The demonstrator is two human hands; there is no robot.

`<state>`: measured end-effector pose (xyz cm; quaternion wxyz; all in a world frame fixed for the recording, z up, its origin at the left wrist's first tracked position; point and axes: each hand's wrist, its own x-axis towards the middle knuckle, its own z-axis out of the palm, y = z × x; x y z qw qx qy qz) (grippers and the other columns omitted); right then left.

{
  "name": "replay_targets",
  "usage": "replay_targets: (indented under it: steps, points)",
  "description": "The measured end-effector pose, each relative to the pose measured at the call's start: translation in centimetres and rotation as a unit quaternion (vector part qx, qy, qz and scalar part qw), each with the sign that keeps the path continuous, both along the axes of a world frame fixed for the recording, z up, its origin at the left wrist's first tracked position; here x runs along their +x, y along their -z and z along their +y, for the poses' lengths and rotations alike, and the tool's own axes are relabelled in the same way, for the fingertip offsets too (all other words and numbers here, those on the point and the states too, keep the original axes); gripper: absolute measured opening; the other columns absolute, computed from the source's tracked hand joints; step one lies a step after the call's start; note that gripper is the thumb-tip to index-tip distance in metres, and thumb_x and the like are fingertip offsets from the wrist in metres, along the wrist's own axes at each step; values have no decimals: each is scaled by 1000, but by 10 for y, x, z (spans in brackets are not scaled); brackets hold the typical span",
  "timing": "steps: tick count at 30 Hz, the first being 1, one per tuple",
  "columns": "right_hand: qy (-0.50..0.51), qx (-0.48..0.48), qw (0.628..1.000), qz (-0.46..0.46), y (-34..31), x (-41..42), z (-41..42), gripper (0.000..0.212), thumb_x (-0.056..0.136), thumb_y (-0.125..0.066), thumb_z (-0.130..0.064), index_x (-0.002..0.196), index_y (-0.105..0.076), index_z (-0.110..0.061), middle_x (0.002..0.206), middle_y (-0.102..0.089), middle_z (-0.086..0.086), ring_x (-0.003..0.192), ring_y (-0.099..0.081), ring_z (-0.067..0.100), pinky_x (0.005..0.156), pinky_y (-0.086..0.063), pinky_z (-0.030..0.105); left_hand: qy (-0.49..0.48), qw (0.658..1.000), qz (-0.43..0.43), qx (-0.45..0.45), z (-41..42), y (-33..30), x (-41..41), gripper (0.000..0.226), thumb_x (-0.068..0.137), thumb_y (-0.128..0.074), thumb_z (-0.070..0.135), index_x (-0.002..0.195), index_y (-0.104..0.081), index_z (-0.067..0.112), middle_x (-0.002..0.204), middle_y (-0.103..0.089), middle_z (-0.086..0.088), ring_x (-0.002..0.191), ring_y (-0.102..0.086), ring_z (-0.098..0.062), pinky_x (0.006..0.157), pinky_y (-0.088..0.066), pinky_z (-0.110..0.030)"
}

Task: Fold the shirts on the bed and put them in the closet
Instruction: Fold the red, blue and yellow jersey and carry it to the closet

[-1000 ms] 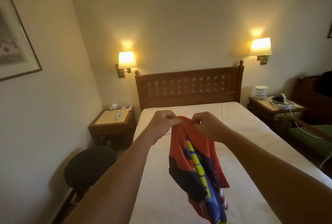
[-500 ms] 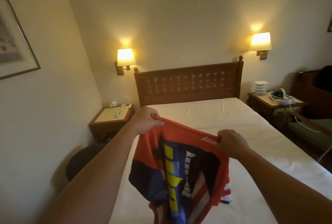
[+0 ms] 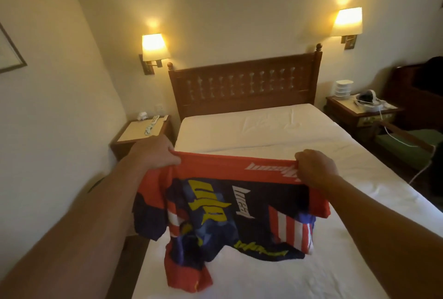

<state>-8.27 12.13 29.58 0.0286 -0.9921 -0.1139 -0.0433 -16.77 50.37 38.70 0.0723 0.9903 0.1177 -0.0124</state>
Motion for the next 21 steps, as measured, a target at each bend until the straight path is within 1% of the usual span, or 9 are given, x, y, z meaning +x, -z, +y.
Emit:
replay_targets:
  steps: [3, 5, 9, 11, 13, 15, 16, 18, 21]
  points:
    - [15, -10, 1000, 10, 9, 13, 0, 12, 95, -57, -25, 104, -61, -19, 105, -61, 2, 104, -61, 24, 84, -52, 38, -25, 999, -19, 24, 4, 7, 11, 30, 85, -64, 42, 66, -74, 21, 70, -67, 1, 71, -63, -18, 59, -39, -30]
    - [34, 1, 999, 19, 19, 30, -1, 10, 94, -58, -25, 102, -61, -19, 96, -58, 0, 97, -61, 24, 80, -52, 38, -42, 998, -33, 22, 9, 14, 27, 32, 89, -60, 39, 66, -73, 20, 71, -67, 0, 72, -61, -18, 62, -40, -31]
    - [83, 105, 990, 34, 32, 64, 4, 6, 92, -53, -15, 95, -59, -15, 93, -62, 7, 82, -58, 29, 75, -54, 42, -54, 997, -47, 8, 16, 31, 63, 33, 92, -54, 33, 69, -72, 19, 74, -67, -1, 78, -62, -22, 80, -48, -39]
    - [97, 160, 982, 40, 36, 91, 10, 9, 90, -52, -9, 93, -61, -11, 94, -63, 12, 82, -58, 32, 75, -55, 43, -64, 996, -58, 34, 19, 41, 88, 30, 95, -52, 33, 75, -73, 24, 82, -66, 0, 84, -60, -21, 88, -43, -41]
    - [102, 202, 974, 33, 38, 119, 15, 12, 88, -52, -6, 91, -64, -7, 94, -64, 15, 84, -59, 34, 77, -54, 44, -81, 992, -82, 59, 23, 52, 114, 27, 97, -50, 32, 80, -70, 26, 87, -64, 0, 87, -54, -21, 91, -39, -44]
    - [102, 216, 971, 20, 39, 147, 21, 11, 90, -53, -10, 90, -64, -8, 93, -65, 15, 84, -60, 33, 80, -54, 44, -95, 987, -108, 75, 28, 59, 139, 27, 96, -49, 30, 81, -71, 25, 86, -64, -1, 85, -55, -24, 89, -42, -44]
    - [98, 212, 972, 15, 39, 161, 23, 11, 93, -53, -14, 90, -63, -10, 91, -65, 12, 83, -60, 31, 83, -52, 43, -99, 984, -121, 82, 31, 61, 152, 28, 96, -49, 29, 84, -73, 24, 88, -64, -3, 87, -57, -26, 87, -45, -44]
    - [84, 179, 980, -3, 38, 187, 27, 9, 95, -55, -20, 91, -61, -14, 88, -65, 6, 84, -58, 25, 92, -45, 43, -115, 978, -142, 103, 34, 59, 179, 29, 98, -47, 28, 100, -75, 21, 102, -65, -10, 98, -60, -34, 89, -45, -46]
    - [78, 143, 986, -31, 30, 217, 32, 6, 88, -67, -16, 89, -61, -16, 89, -65, 4, 88, -52, 23, 102, -37, 47, -136, 964, -187, 134, 35, 47, 209, 33, 100, -46, 26, 116, -73, 16, 120, -60, -19, 112, -55, -42, 97, -42, -52]
